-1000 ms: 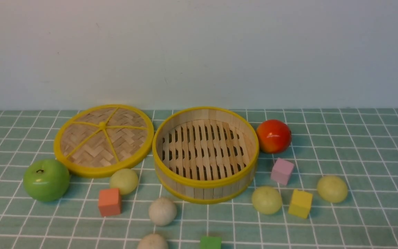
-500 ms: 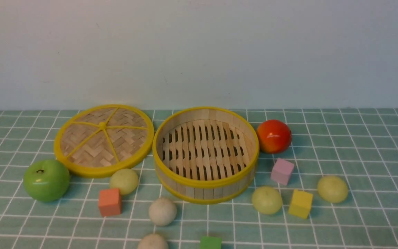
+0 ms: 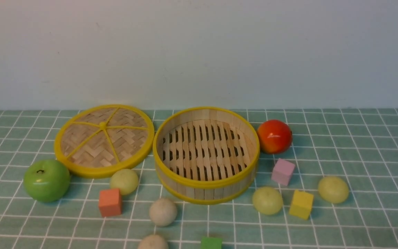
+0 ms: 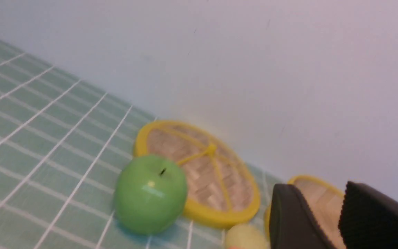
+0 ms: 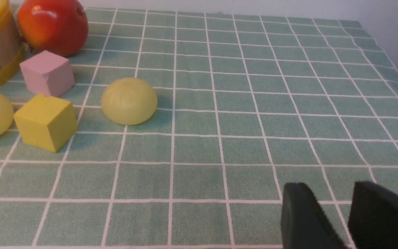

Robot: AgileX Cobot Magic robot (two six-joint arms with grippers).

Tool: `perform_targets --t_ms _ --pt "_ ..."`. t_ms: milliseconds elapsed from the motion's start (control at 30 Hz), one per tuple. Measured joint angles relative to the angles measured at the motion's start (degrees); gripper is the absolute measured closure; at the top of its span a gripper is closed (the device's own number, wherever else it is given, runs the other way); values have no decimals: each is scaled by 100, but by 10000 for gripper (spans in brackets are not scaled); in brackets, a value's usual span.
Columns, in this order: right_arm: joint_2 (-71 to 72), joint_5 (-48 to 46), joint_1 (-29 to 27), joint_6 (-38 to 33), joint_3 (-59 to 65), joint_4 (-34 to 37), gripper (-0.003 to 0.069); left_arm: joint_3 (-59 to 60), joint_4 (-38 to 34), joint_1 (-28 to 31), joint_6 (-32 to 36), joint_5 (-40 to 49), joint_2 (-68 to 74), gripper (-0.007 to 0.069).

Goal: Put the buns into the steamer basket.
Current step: Use the left arm to grab a steamed stuffed bun

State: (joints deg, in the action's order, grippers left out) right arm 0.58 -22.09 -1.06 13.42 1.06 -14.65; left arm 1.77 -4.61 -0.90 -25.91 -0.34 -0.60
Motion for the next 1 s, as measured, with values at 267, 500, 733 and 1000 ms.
perform_targets --t_ms 267,500,733,1000 --pt "0 0 0 0 0 0 421 -112 -491 0 -38 -2026 0 386" --pt "0 0 0 0 0 0 421 -1958 -413 1 -38 -944 549 386" --pt "0 0 0 0 0 0 421 -4019 -286 1 -38 950 2669 386" --pt "0 0 0 0 0 0 421 -4520 116 1 254 2255 5126 386"
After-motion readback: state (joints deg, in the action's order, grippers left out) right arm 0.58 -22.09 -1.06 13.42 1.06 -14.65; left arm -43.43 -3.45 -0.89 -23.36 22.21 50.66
